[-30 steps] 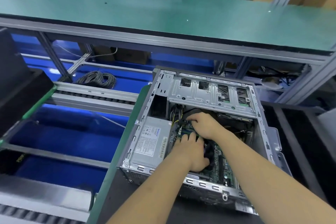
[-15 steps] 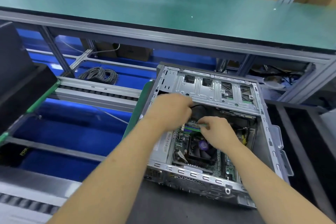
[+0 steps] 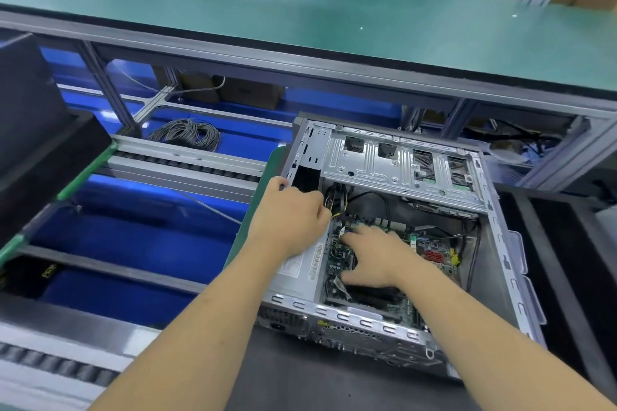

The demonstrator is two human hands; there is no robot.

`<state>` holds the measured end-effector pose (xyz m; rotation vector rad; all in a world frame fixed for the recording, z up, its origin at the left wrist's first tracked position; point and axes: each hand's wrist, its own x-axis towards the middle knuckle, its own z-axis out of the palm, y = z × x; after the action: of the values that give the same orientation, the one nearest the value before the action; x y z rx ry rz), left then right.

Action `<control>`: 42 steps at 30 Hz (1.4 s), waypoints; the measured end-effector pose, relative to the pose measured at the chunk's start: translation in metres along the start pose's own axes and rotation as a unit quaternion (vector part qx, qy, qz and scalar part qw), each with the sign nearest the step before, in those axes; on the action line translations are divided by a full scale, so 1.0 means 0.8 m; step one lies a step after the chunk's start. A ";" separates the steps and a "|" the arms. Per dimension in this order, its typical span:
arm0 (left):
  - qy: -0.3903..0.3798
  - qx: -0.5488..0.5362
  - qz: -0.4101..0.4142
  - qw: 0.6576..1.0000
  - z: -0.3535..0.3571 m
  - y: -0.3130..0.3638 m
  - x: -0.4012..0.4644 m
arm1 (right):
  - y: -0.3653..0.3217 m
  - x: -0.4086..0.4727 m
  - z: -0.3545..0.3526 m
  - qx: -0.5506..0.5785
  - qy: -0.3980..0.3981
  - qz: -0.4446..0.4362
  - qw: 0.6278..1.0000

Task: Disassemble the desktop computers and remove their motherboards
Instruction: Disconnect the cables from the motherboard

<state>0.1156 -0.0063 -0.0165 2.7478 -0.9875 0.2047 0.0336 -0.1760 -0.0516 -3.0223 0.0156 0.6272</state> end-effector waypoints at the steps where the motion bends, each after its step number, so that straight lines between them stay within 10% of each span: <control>1: -0.001 0.007 0.005 1.000 0.001 0.001 0.000 | -0.004 0.007 -0.002 0.004 0.006 0.005 1.000; 42: 0.019 0.060 0.026 0.998 0.000 0.008 0.004 | -0.035 0.041 -0.004 0.077 0.101 0.003 0.992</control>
<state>0.1142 -0.0129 -0.0152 2.8161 -1.0695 0.3339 0.0652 -0.1485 -0.0605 -2.9209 0.0775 0.3026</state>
